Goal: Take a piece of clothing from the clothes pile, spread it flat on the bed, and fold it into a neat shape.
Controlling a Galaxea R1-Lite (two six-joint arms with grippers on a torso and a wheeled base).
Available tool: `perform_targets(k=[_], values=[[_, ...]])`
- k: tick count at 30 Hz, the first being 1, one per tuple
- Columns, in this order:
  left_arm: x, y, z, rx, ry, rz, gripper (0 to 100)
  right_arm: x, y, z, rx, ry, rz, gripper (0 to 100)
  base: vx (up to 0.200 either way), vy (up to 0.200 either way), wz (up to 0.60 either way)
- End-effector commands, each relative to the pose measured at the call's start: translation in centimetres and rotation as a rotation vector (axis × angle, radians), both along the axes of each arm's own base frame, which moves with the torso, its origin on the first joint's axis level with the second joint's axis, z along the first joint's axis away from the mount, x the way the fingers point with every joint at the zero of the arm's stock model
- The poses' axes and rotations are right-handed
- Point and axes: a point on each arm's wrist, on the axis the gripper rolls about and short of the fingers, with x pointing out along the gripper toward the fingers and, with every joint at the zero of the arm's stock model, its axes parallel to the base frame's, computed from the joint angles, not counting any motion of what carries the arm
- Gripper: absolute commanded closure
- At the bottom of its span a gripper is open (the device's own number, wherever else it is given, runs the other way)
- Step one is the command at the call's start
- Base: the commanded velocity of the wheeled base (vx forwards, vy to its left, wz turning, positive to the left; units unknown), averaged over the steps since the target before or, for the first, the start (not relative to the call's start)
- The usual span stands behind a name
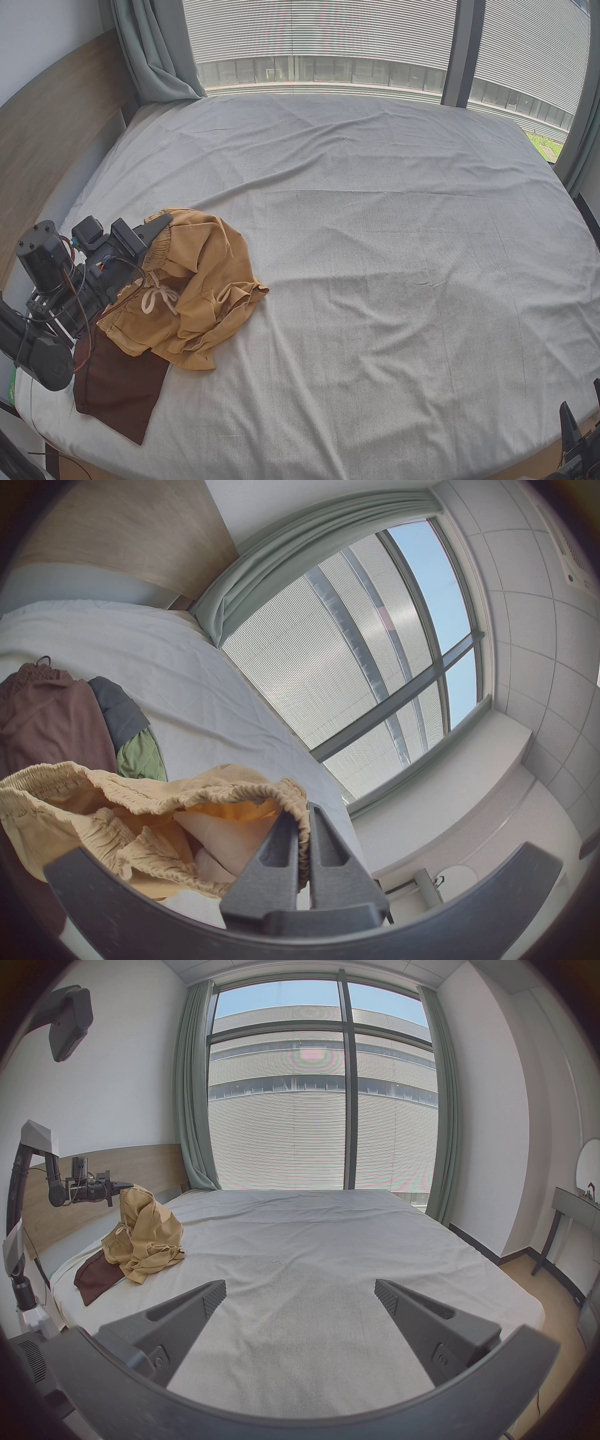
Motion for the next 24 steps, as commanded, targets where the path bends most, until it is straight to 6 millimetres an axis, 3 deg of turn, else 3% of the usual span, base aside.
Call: perform_targets(k=[1,17,24], values=[[-0.3,-1.2,0.0,-0.035,-0.002,-0.008,100,0.0,0.0,-0.5,0.000,0.003,0.002,0,0.000,0.000,0.00],[-1.6,-6.1,0.5,-0.132,-0.009,-0.026,100,0.0,0.0,-0.5,-0.002,0.003,0.002,0,0.000,0.000,0.00],[-1.1,-8.5,0.8,-0.177,-0.013,0.005,100,0.0,0.0,-0.5,0.000,0.003,0.002,0,0.000,0.000,0.00]])
